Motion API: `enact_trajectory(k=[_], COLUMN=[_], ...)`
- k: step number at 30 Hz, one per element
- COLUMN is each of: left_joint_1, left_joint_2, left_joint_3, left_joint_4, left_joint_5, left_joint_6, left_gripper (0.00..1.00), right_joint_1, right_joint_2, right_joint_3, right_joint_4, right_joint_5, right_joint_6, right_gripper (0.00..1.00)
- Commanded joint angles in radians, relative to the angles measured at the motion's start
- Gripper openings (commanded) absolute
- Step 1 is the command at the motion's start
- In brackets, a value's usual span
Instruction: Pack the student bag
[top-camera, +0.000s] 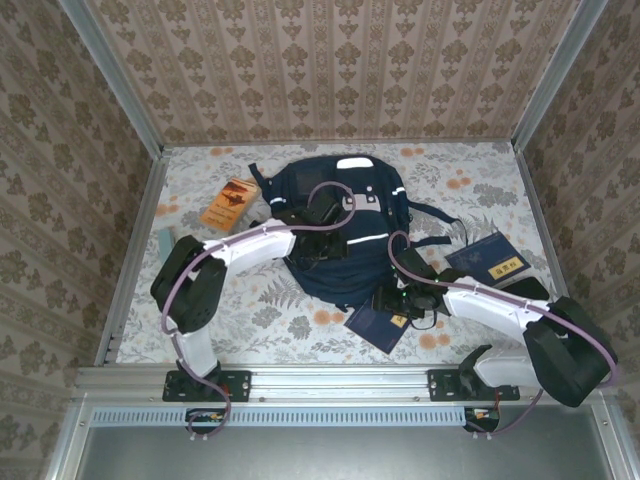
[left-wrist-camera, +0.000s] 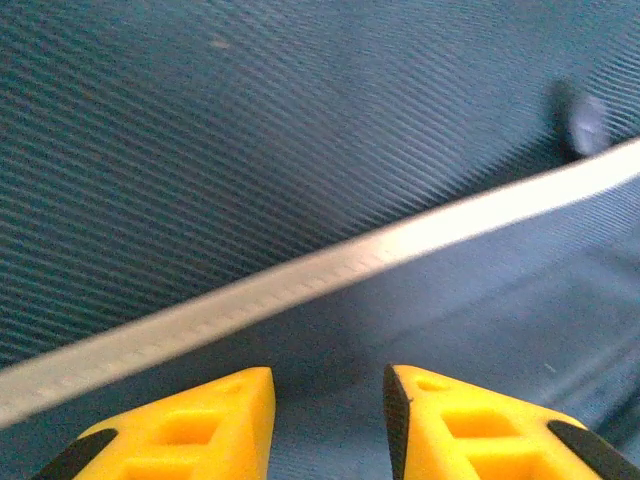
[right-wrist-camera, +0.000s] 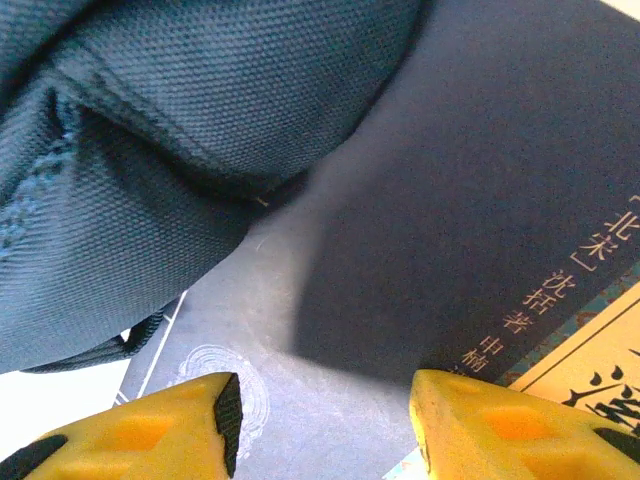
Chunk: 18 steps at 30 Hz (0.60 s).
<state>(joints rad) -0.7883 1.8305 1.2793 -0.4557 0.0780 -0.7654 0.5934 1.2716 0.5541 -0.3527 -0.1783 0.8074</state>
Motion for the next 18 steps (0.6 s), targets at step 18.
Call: enact_trajectory(k=[18], left_joint_1=[0.298], left_joint_2=[0.234], left_joint_3=[0.200], left_joint_4=[-0.054], left_joint_5=[0.046], left_joint_6=[0.132], left_gripper=[0.37], right_joint_1=[-0.138], right_joint_2=[0.086], right_joint_3=[0.154], right_joint_4=[-0.229], right_joint_5=[0.222], right_joint_6=[-0.104], right_gripper=[0.50])
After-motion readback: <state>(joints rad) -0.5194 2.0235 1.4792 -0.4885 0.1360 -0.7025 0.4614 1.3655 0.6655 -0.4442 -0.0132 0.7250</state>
